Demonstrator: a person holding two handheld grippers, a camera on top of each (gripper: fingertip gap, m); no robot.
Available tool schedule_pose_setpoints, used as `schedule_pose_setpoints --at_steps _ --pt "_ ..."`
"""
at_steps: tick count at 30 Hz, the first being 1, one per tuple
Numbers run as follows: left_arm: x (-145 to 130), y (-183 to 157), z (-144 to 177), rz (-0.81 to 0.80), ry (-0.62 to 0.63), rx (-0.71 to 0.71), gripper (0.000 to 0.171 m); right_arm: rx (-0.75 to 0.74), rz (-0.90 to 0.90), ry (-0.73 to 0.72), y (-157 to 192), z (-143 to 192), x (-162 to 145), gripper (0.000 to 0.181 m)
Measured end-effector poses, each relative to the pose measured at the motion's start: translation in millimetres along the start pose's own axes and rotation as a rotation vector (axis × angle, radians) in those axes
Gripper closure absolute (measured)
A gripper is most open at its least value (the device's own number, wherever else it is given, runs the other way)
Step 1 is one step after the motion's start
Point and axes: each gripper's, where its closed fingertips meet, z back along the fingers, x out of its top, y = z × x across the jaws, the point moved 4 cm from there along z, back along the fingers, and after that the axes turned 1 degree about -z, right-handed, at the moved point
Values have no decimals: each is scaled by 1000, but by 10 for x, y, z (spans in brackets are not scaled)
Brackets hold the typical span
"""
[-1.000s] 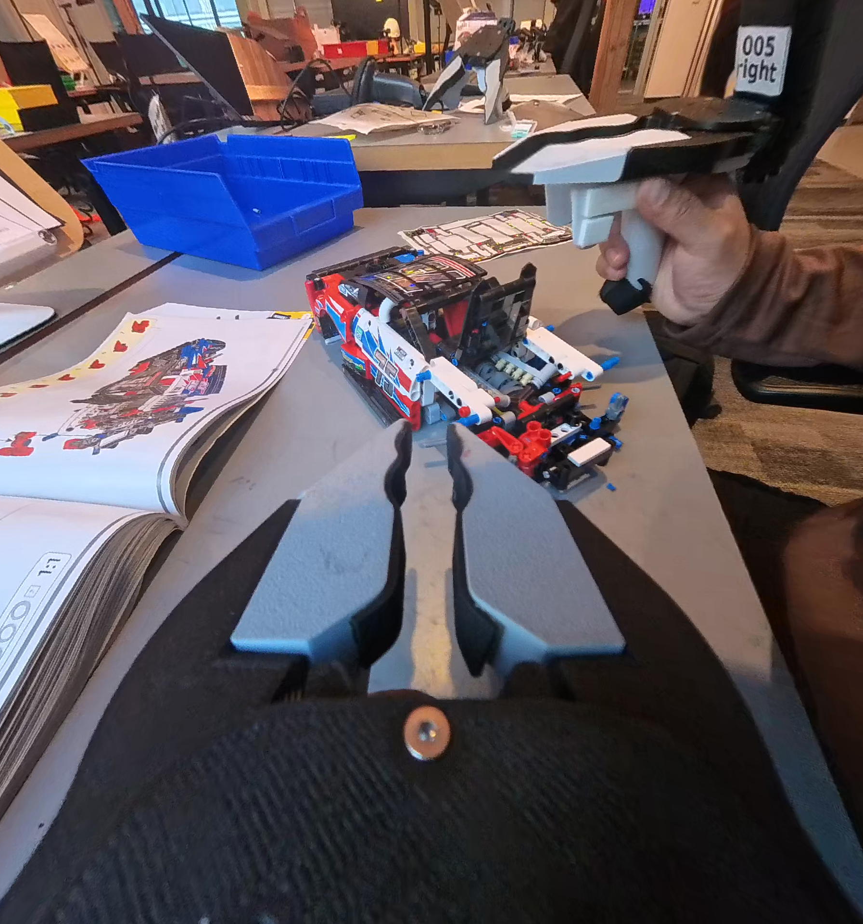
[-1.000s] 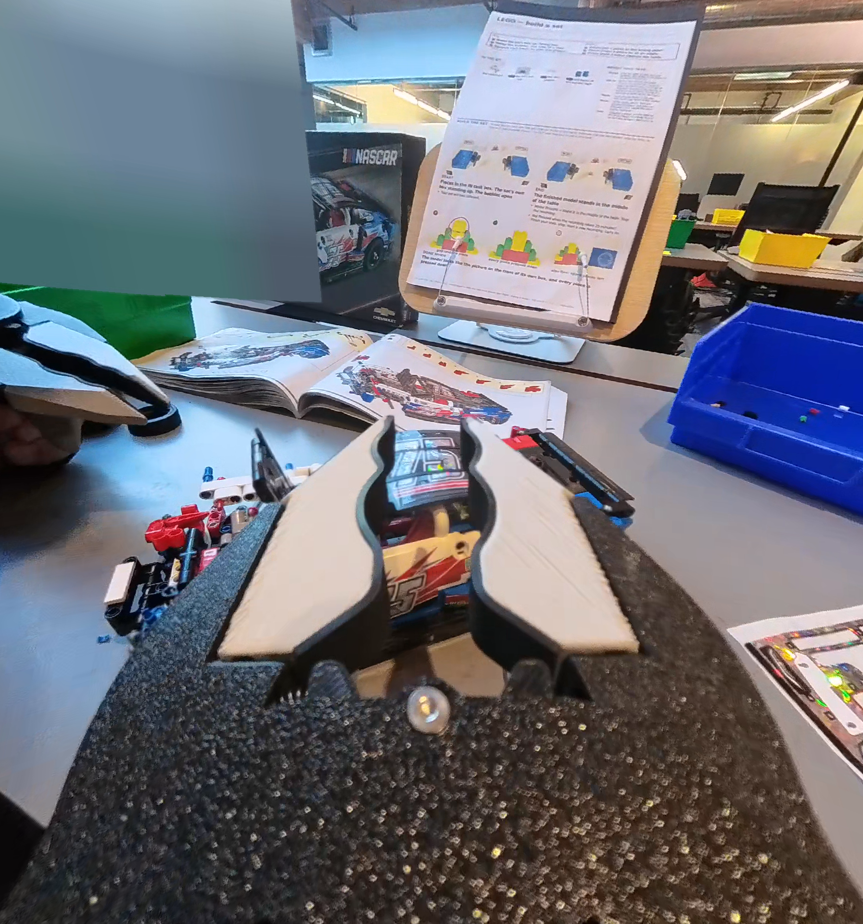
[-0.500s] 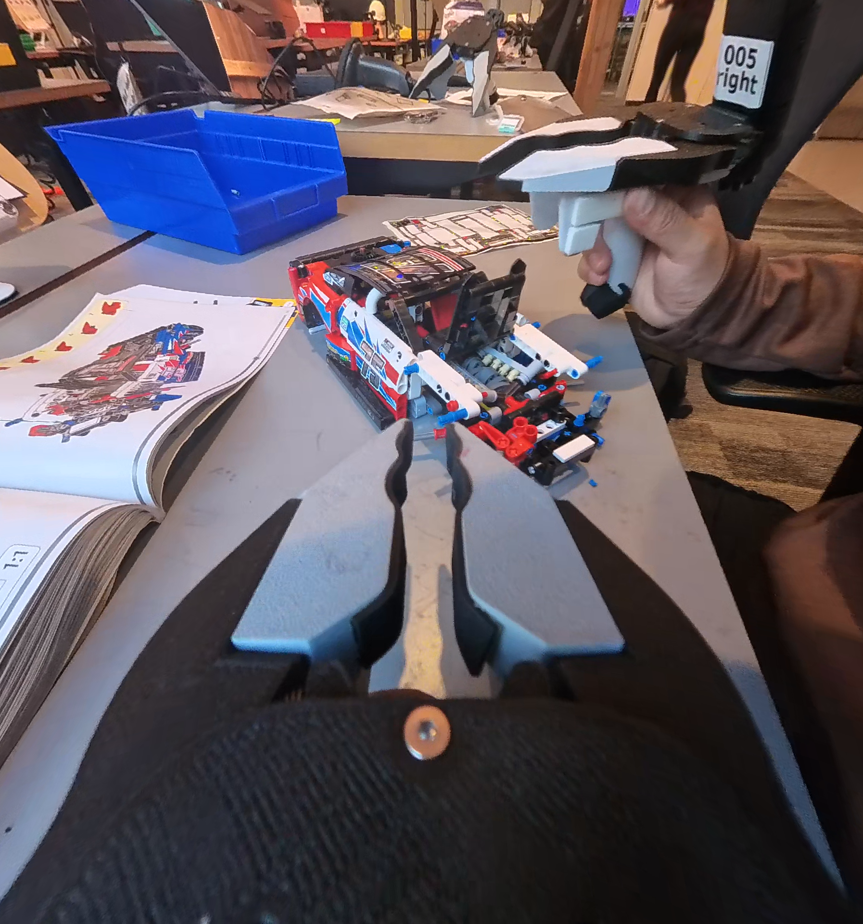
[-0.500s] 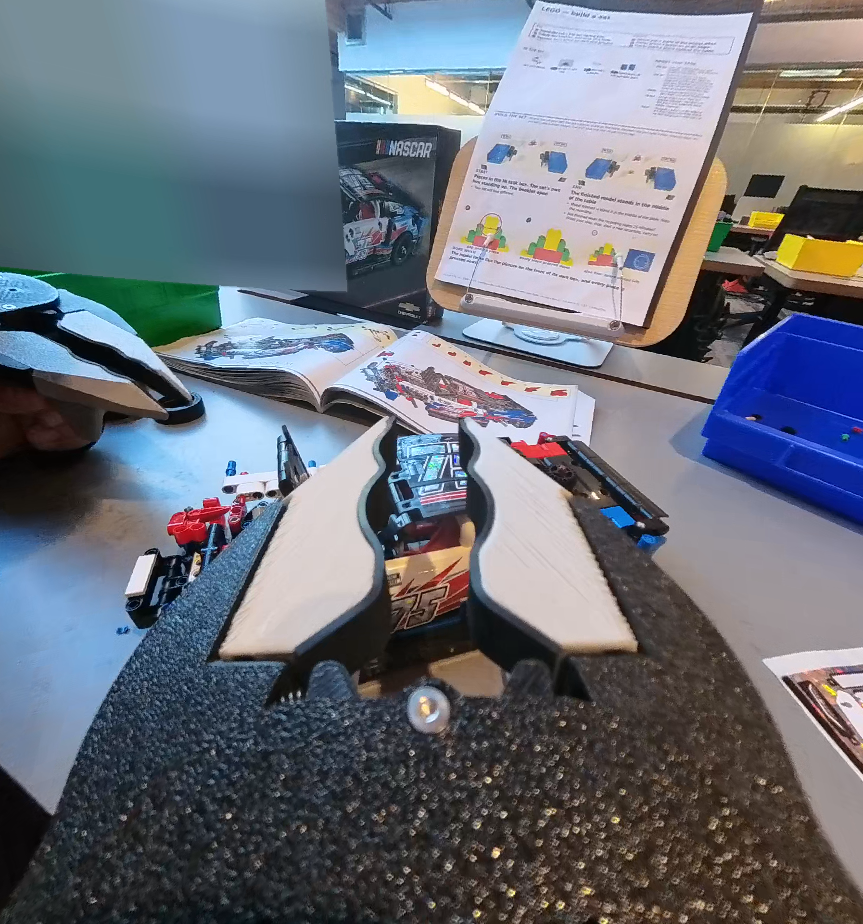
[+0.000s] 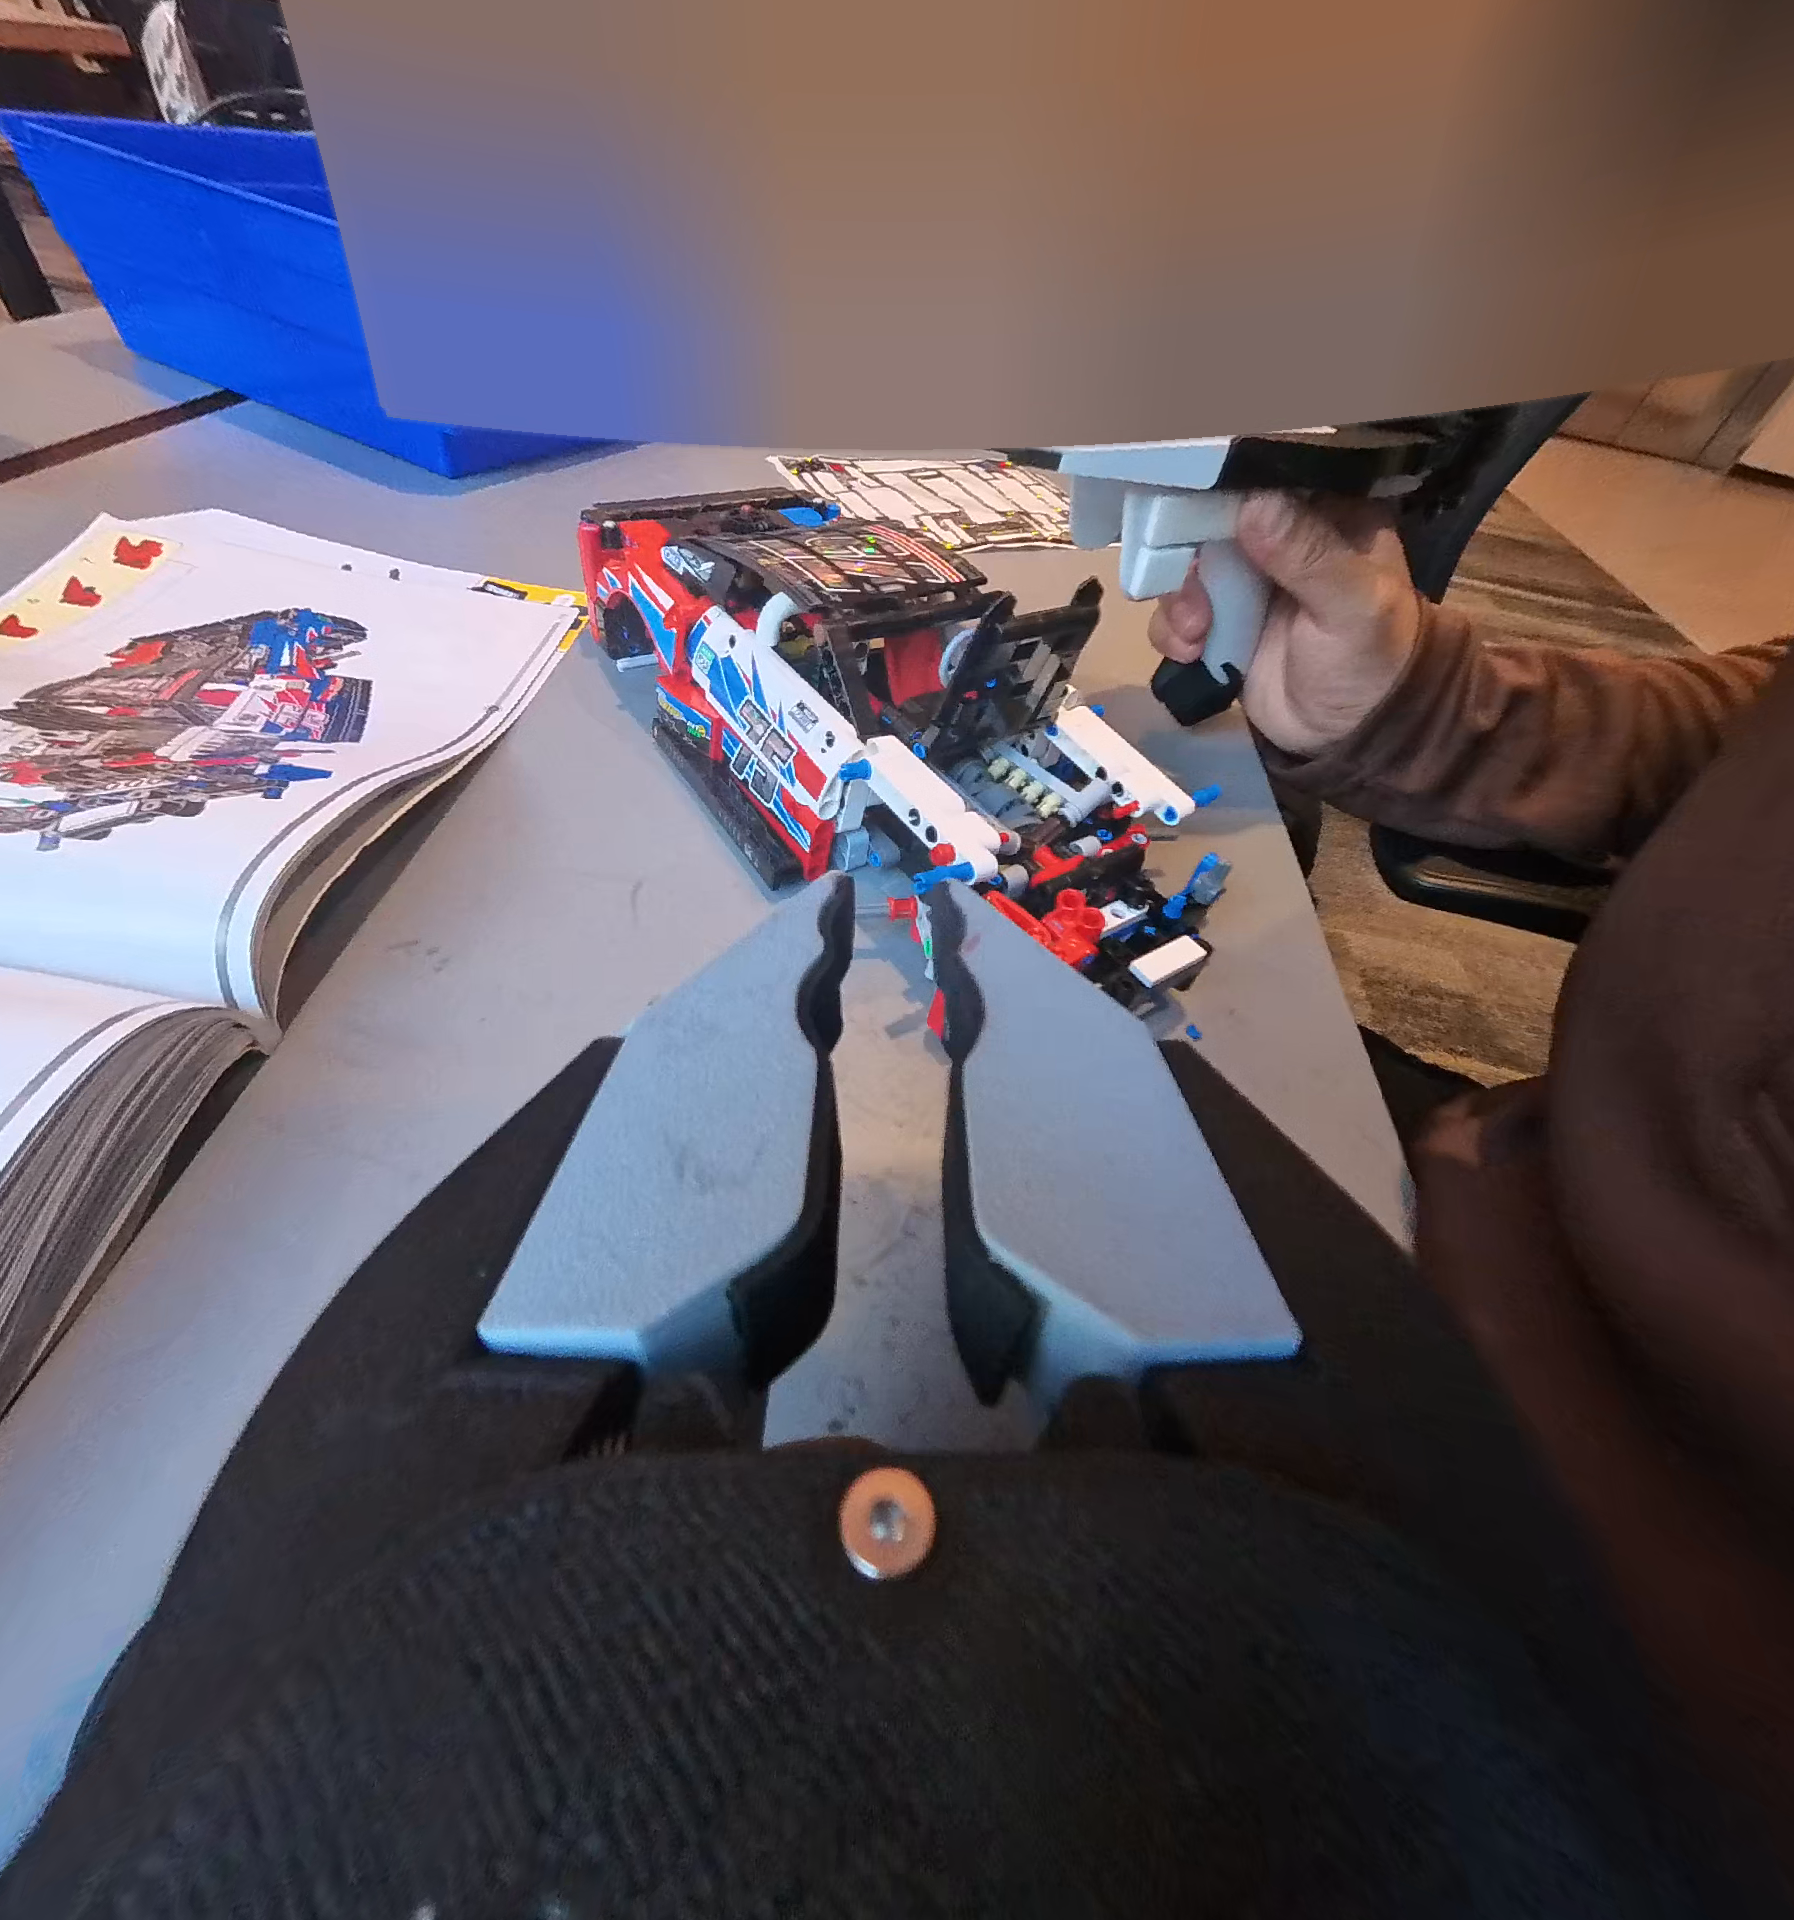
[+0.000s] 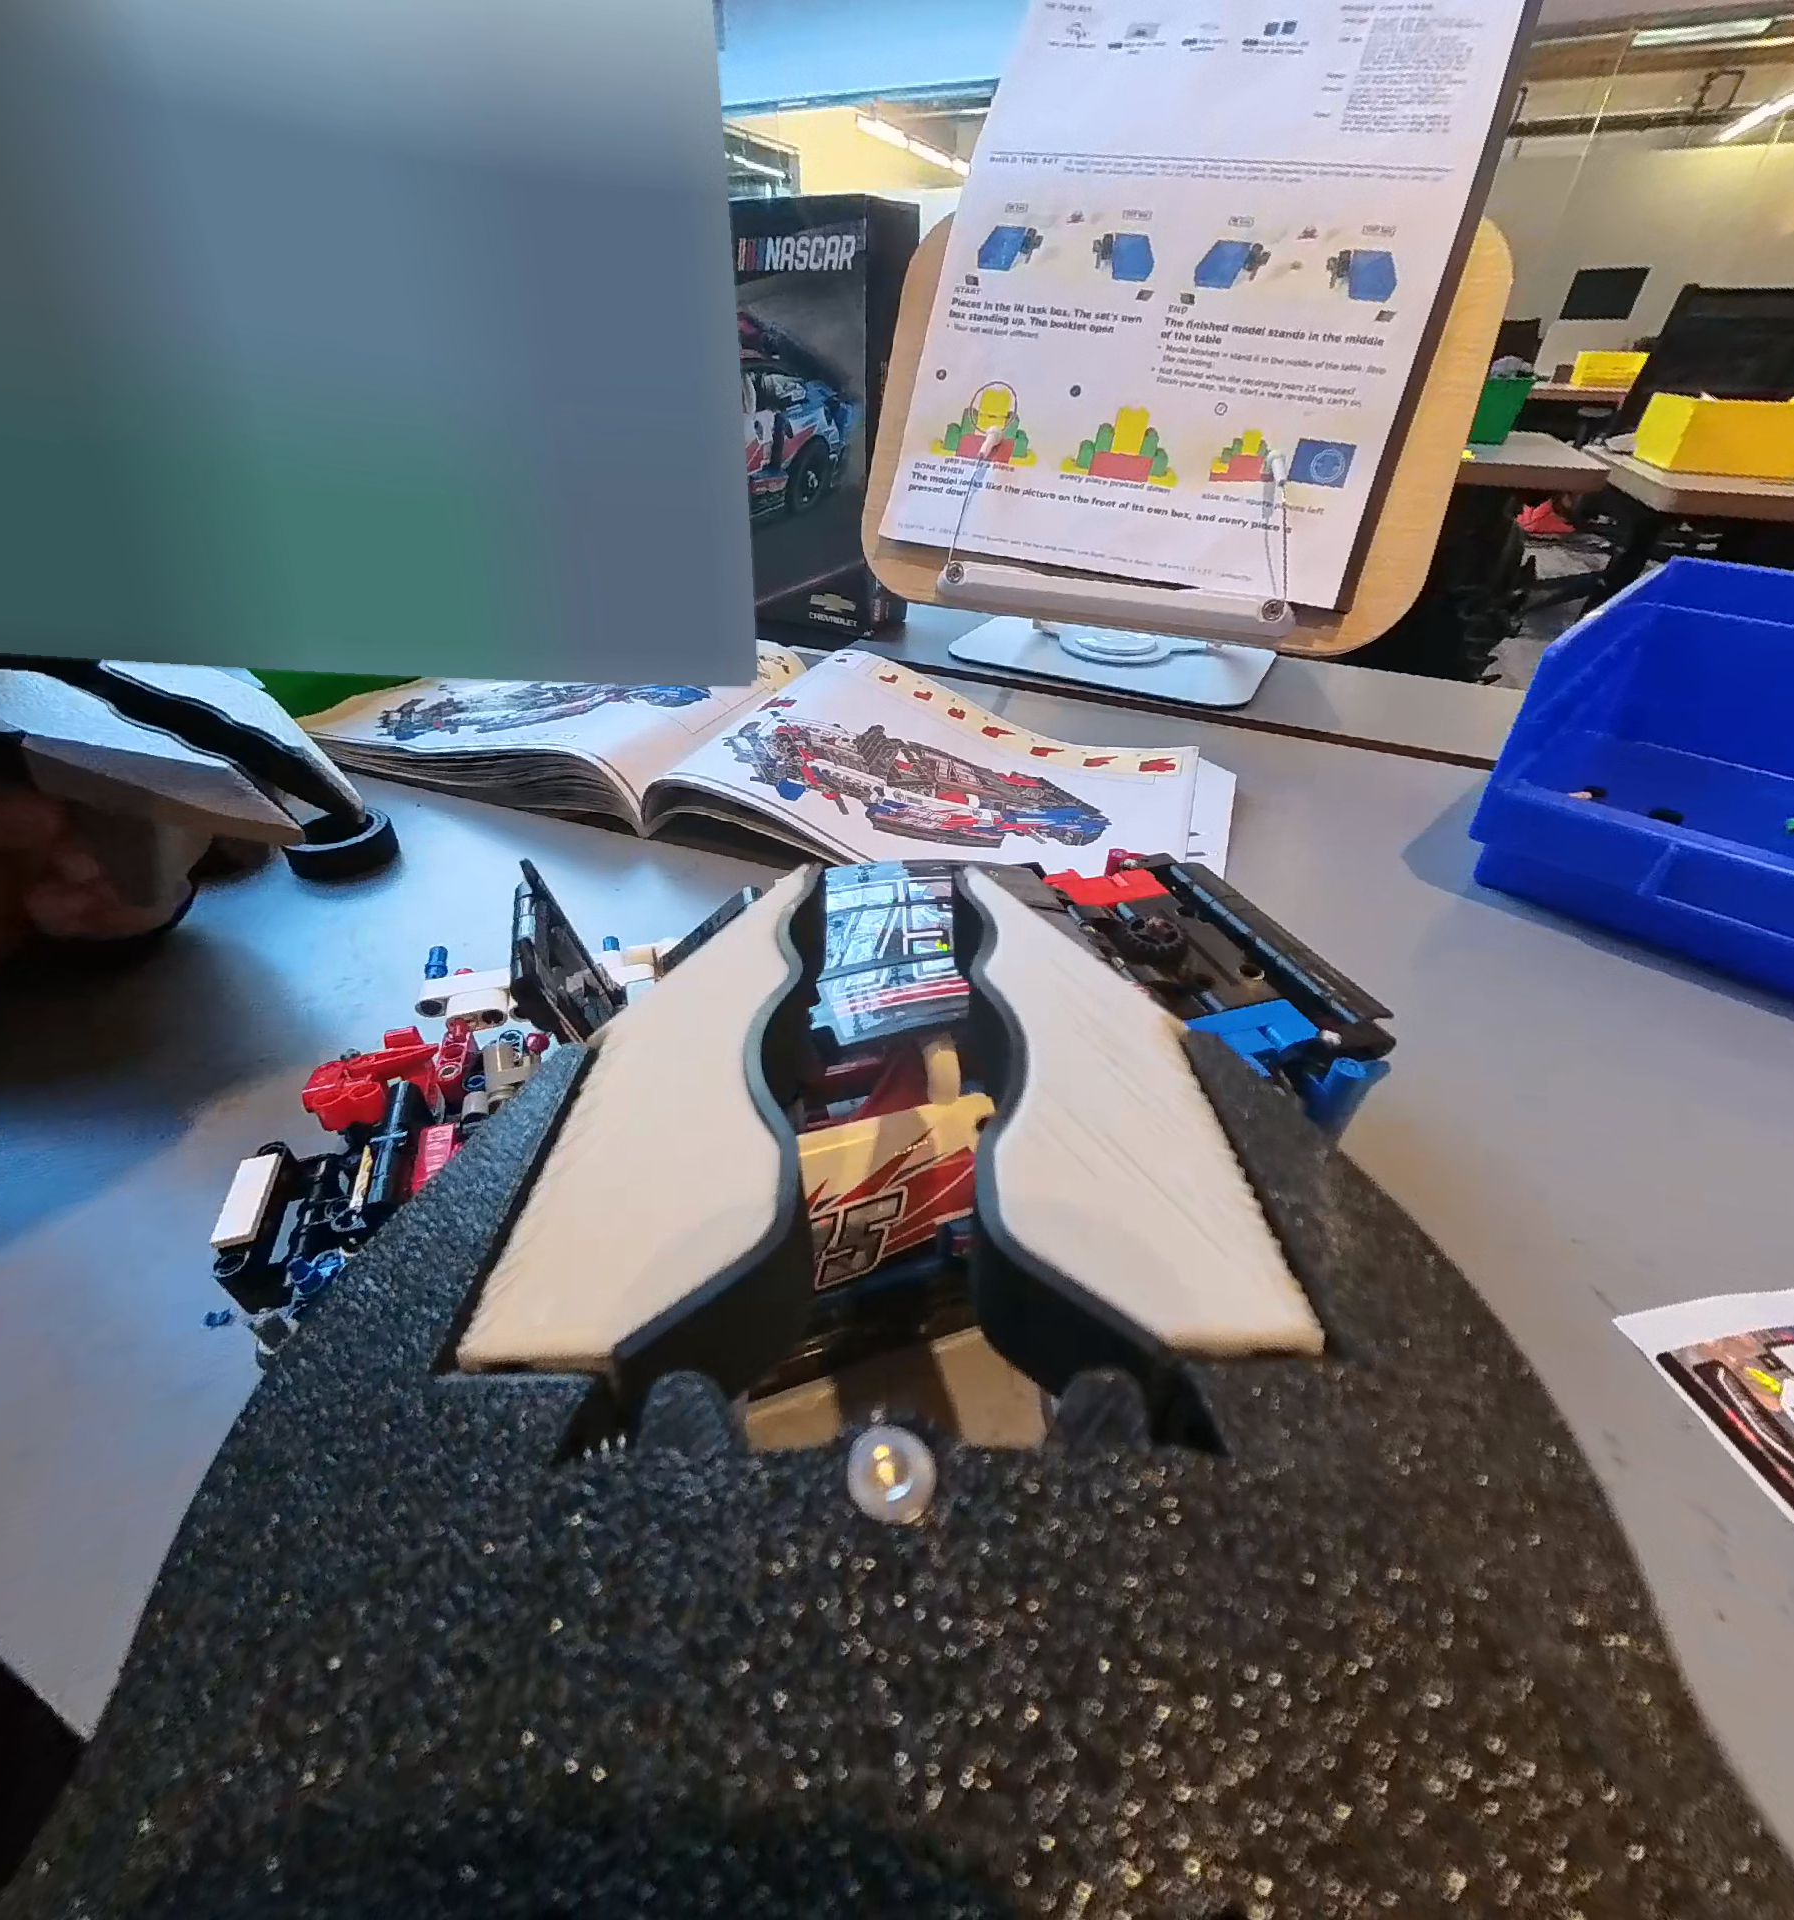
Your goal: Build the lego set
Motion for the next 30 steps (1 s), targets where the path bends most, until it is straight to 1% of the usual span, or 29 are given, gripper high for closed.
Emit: schedule_pose_setpoints --at_steps 11,18,26,30 --pt "-2 -8 -2 -4 3 -3 160 8 6 3 21 -16 -1 158" --pt "-23 -50 -25 -40 25 -6 159 20 40 0 91 -8 34 158" --pt "-101 -152 -101 -121 101 0 160 82 115 14 310 -8 72 157" --pt "-98 -163 -98 -141 96 11 161 132 129 52 406 -42 16 155"
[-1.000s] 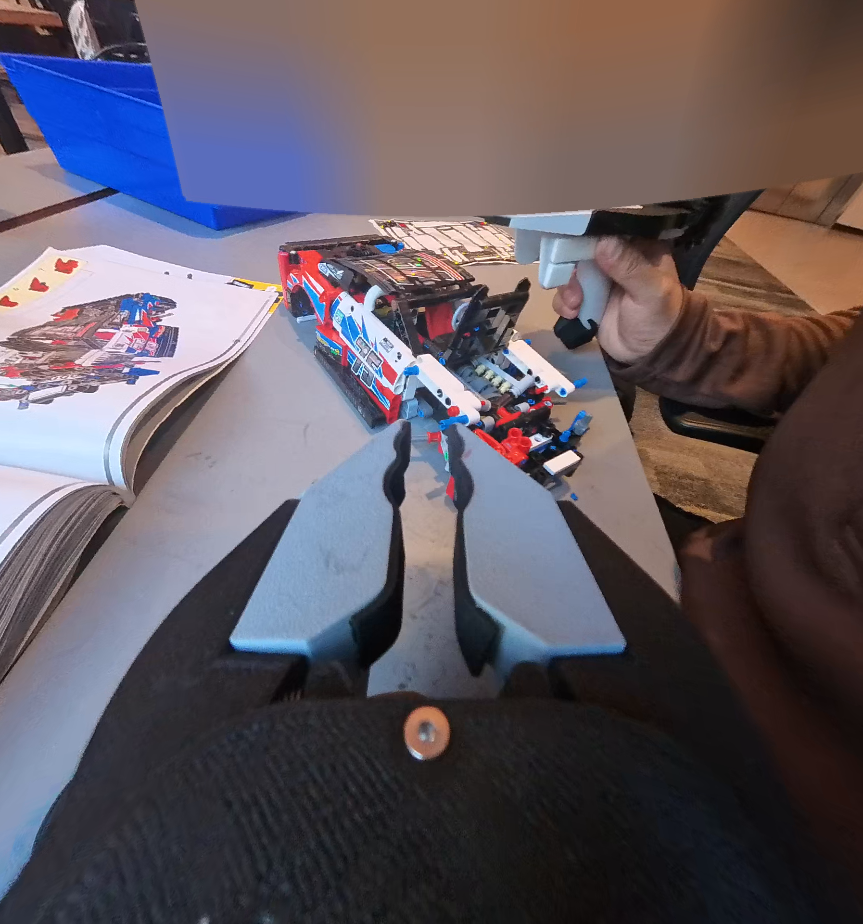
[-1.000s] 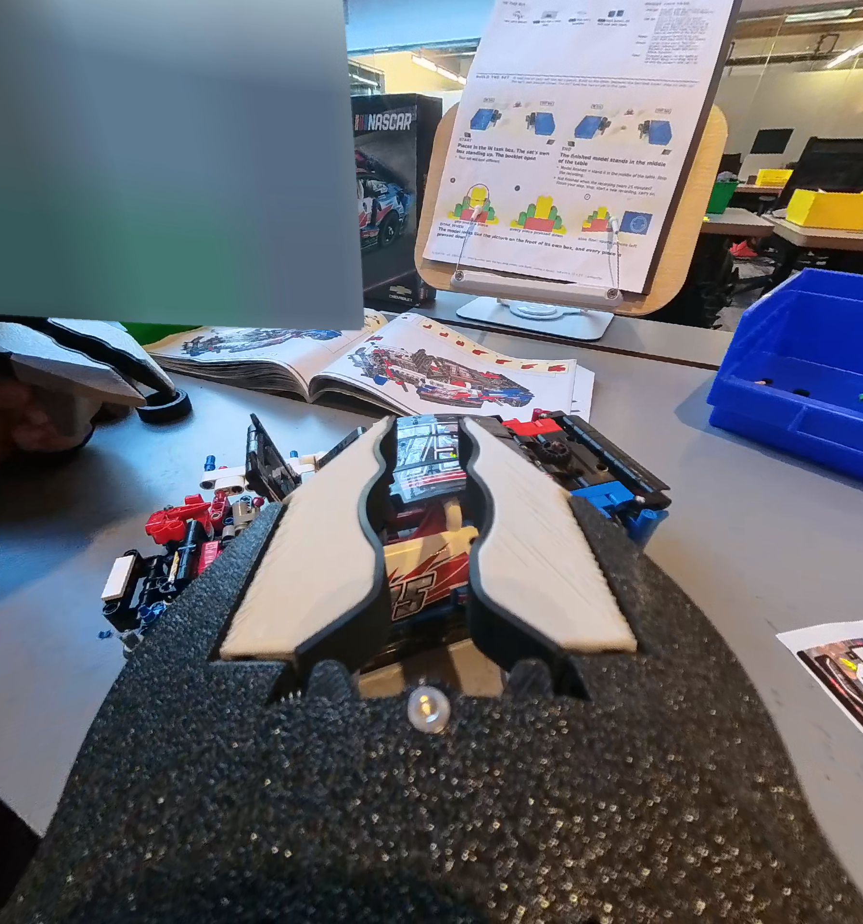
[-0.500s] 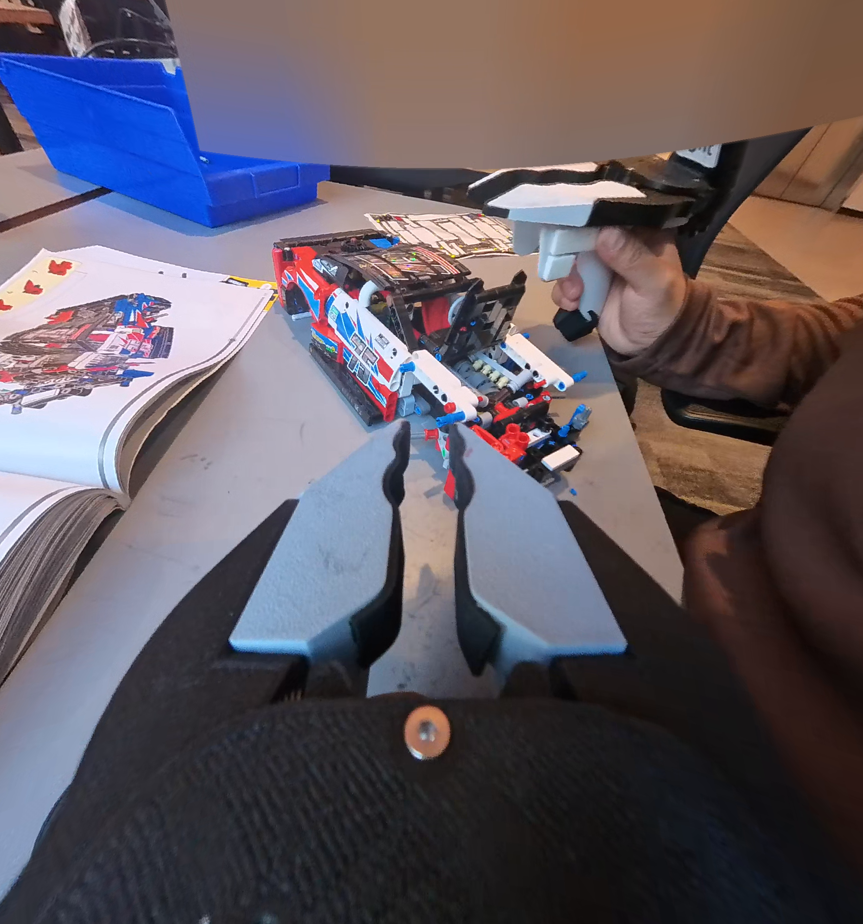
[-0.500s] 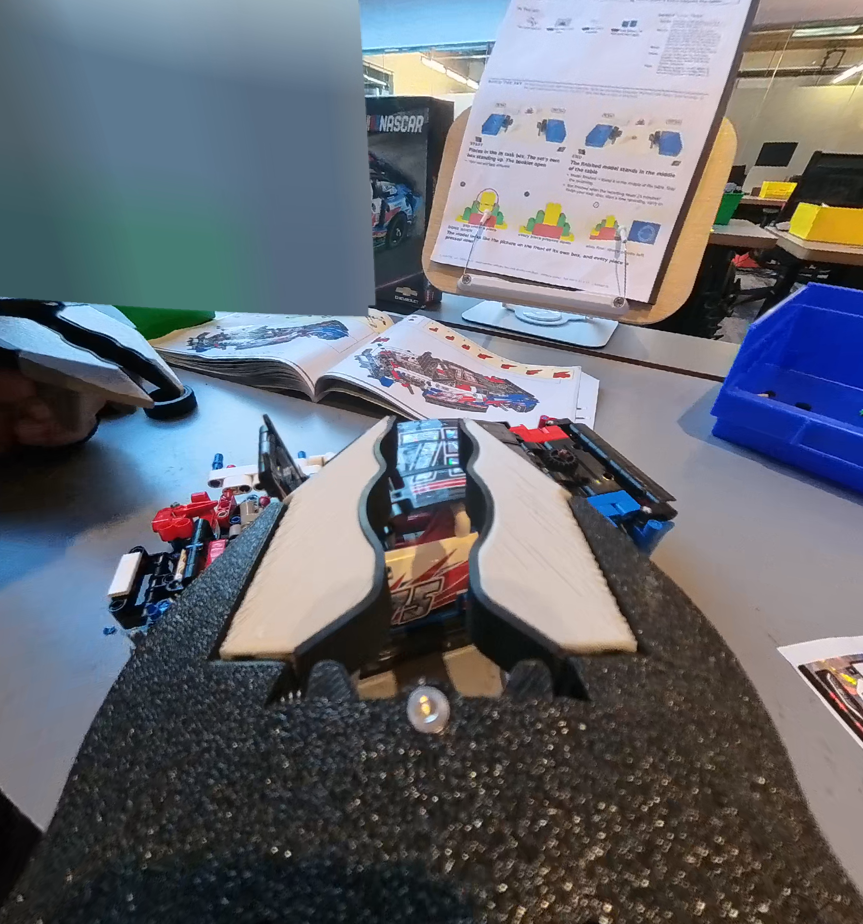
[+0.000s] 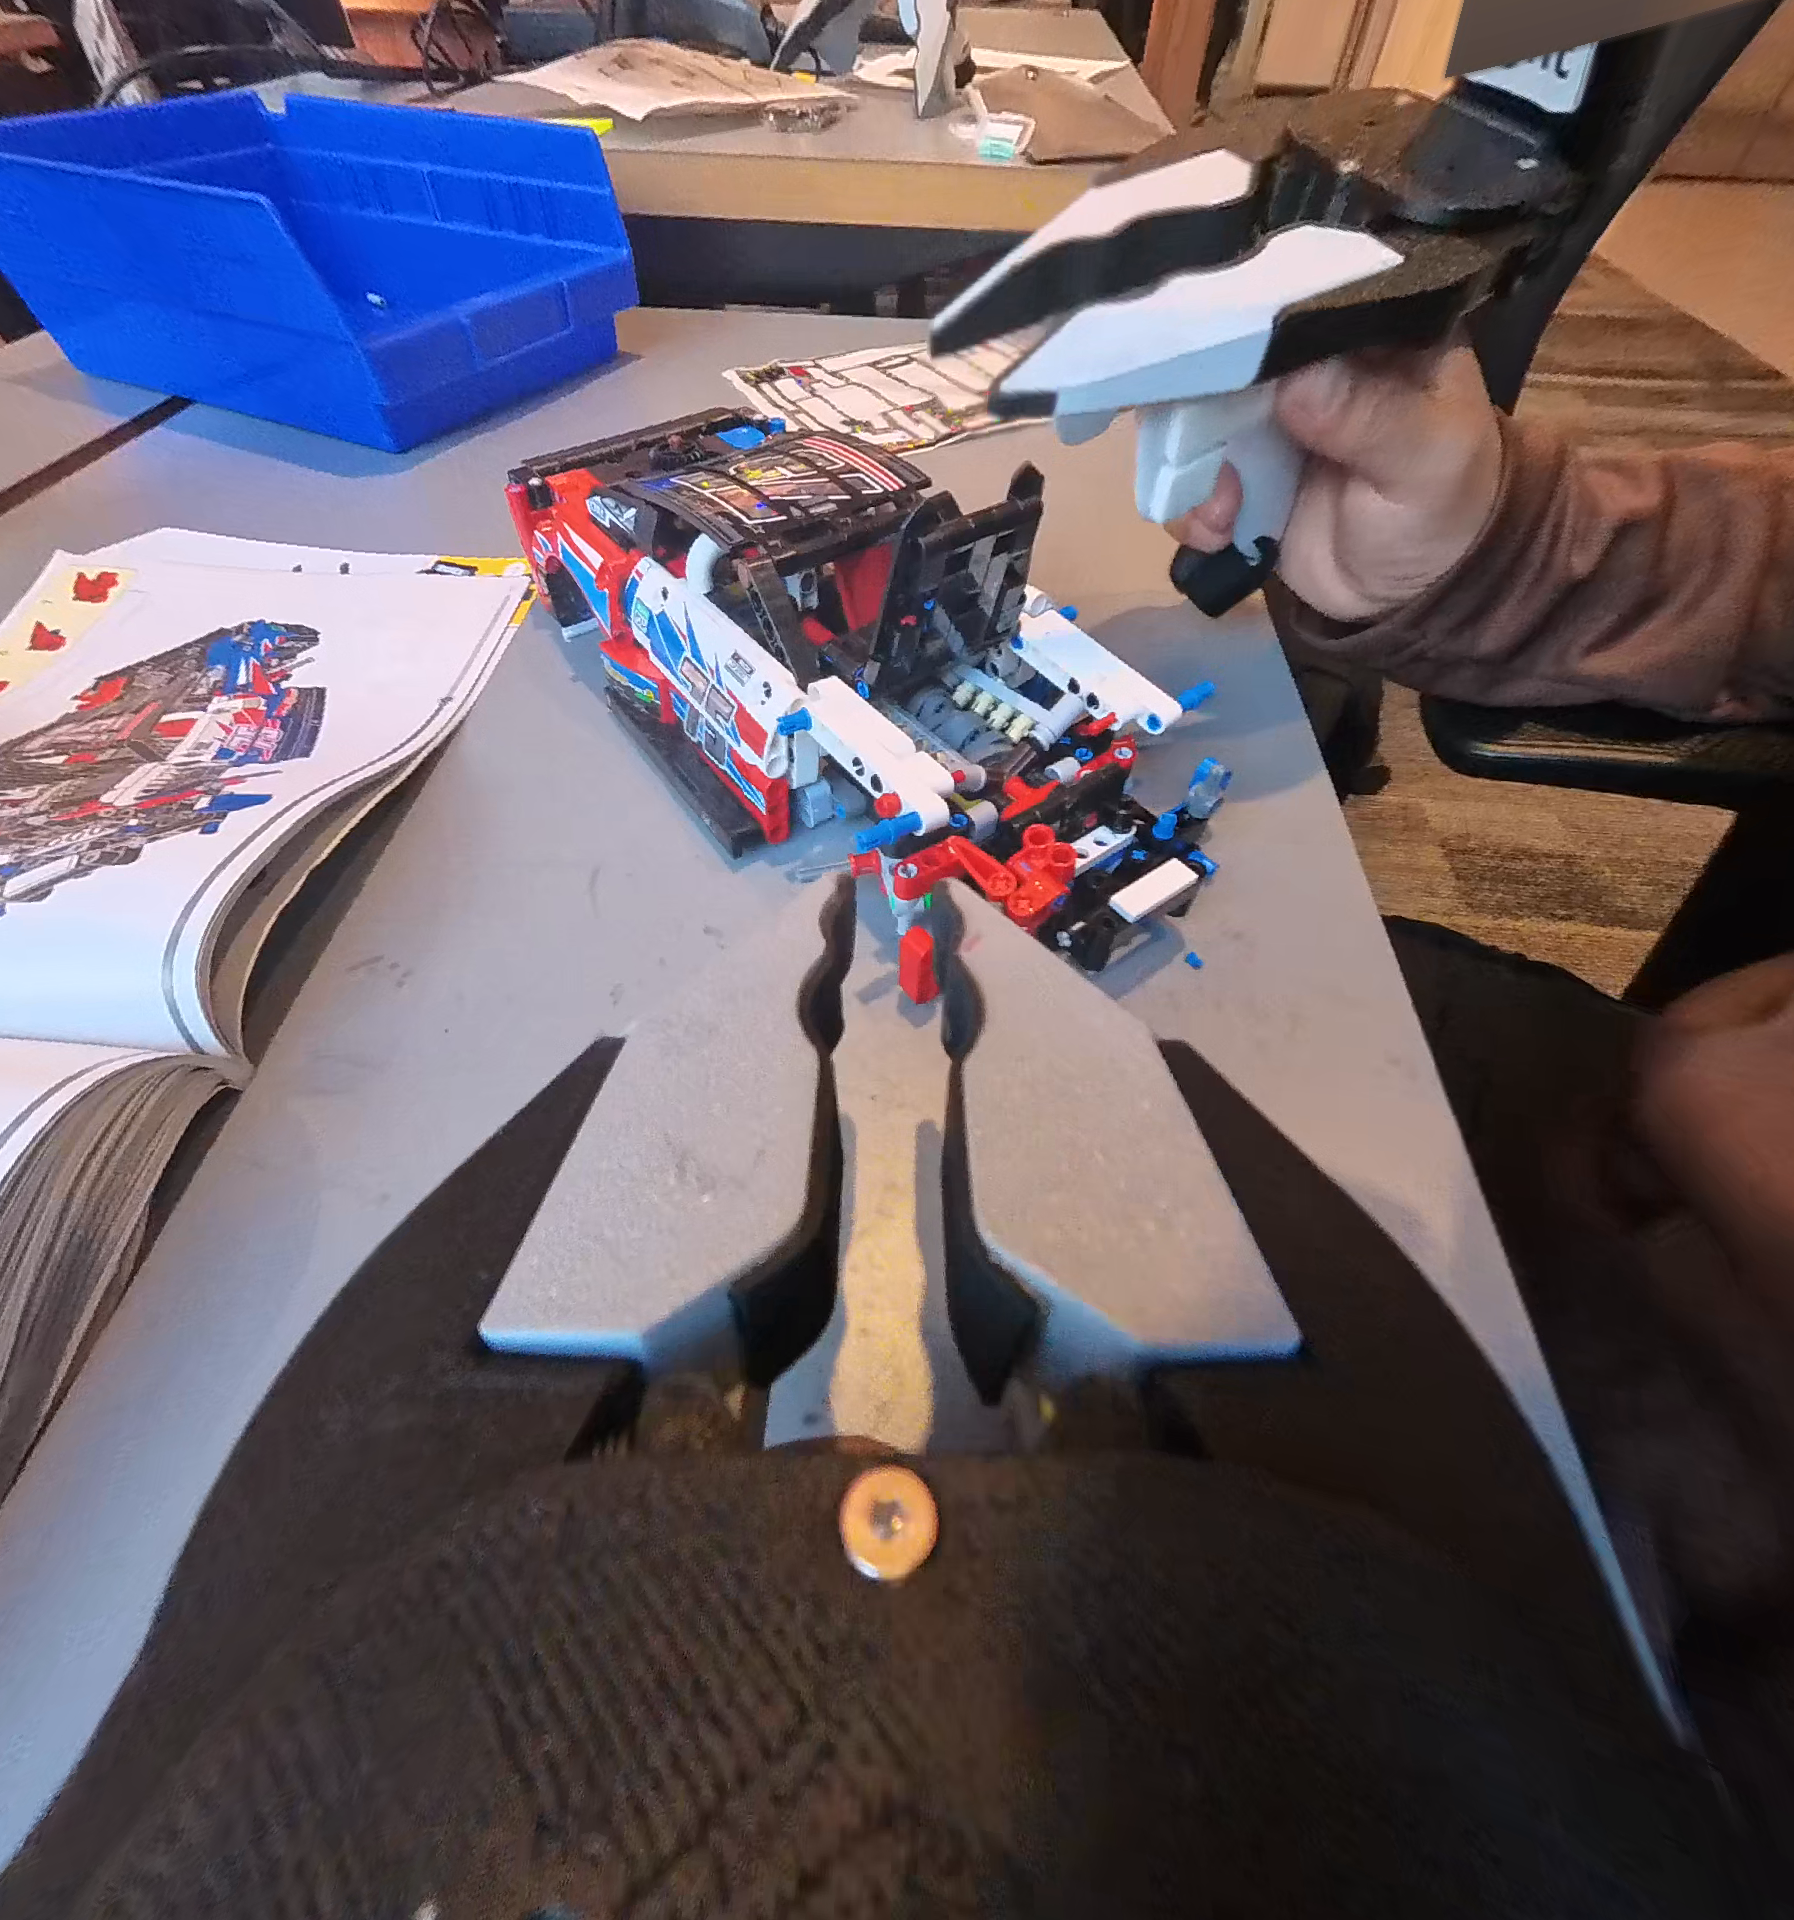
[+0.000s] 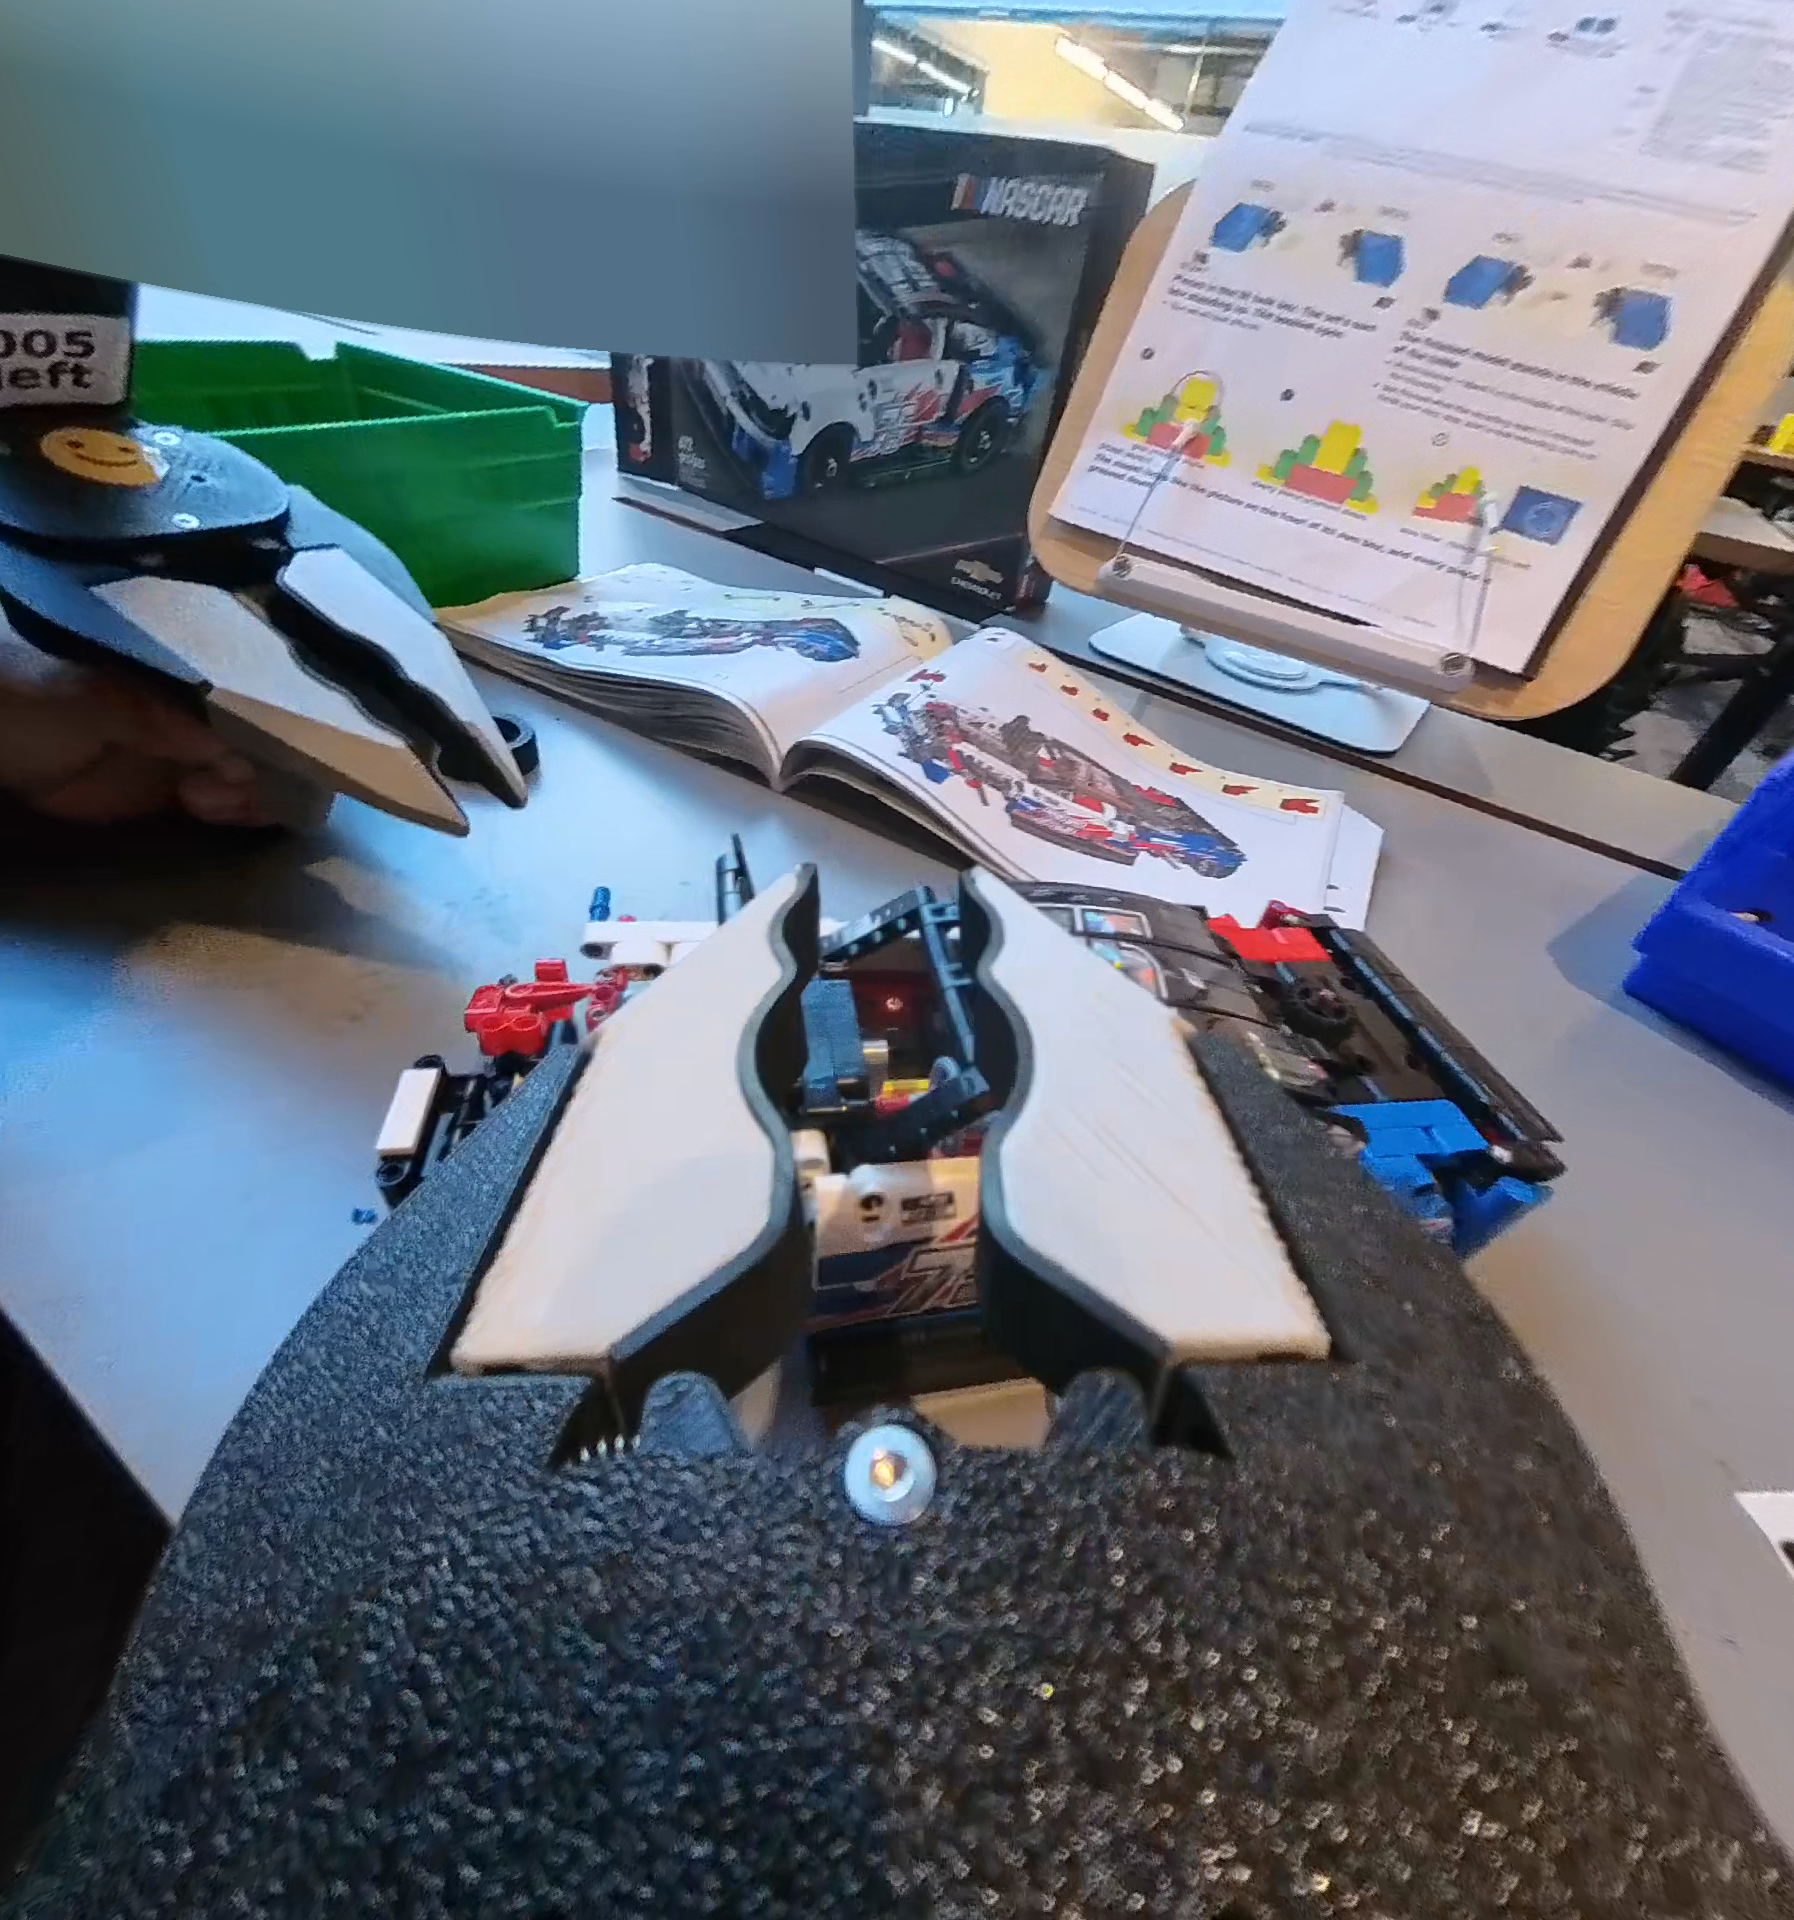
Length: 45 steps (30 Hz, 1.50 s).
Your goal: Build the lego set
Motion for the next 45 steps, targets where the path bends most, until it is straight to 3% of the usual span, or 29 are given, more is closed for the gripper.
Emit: schedule_pose_setpoints --at_steps 26,33,37,45 --pt "-20 -35 4 -27 20 6 163 190 80 64 495 -163 51 155" --pt "-50 -80 -32 -69 55 4 163 334 153 269 888 -280 -188 156" --pt "-63 -100 -47 -89 71 4 163 303 252 404 953 -367 -387 155" --pt "-68 -115 -53 -105 77 6 163 308 259 445 987 -391 -418 163"
